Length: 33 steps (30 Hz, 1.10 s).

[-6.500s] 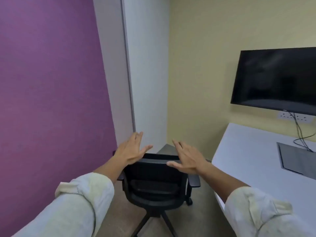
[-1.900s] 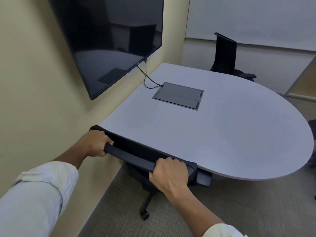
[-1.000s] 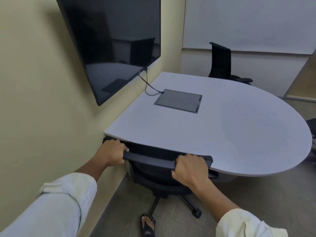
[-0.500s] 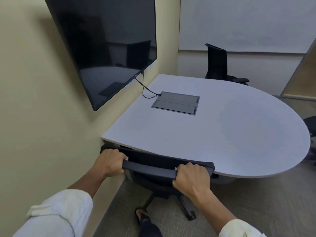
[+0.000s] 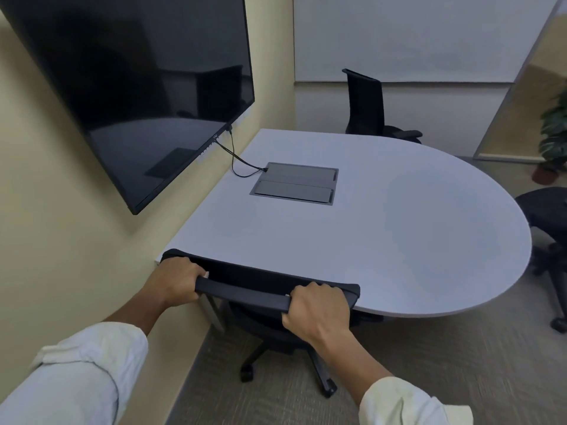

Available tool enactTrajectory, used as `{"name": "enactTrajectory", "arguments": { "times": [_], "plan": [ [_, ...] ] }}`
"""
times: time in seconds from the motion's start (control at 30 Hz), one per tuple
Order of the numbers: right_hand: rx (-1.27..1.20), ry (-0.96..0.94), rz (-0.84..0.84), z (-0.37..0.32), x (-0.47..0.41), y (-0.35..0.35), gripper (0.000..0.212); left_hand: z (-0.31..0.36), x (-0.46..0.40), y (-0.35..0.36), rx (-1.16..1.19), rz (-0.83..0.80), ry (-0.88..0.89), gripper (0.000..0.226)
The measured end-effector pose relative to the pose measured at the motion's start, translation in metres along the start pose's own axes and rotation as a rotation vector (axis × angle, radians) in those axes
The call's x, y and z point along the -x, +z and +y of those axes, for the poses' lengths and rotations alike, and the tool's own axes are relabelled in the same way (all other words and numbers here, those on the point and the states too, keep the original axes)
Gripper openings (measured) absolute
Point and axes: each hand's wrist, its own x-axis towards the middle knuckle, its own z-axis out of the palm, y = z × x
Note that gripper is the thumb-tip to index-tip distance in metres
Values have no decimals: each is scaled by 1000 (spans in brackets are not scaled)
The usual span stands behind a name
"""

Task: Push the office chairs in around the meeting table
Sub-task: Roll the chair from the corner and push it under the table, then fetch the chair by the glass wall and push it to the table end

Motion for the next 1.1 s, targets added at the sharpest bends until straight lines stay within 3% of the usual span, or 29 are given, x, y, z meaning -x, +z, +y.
{"name": "enactTrajectory", "arguments": {
  "times": [0.23,0.37,0.47,0.57,0.7,1.1],
  "plan": [
    [-64,-71,16,-1,4,-10,35,9,8,-8,60,37,-37,19],
    [-144,-284,-18,16,11,-20,42,25,24,-25,93,40,44,15],
    [-183,-488,-48,56,24,-29,49,42,40,-35,200,90,178,40],
    [-161,-581,53,99,43,-39,50,74,48,-54,269,167,144,66],
    [-151,-441,171,165,71,-57,56,140,41,-81,215,267,95,78],
    [-8,23,123,404,184,-131,68,394,-34,-137,185,439,140,85]
  ]
}}
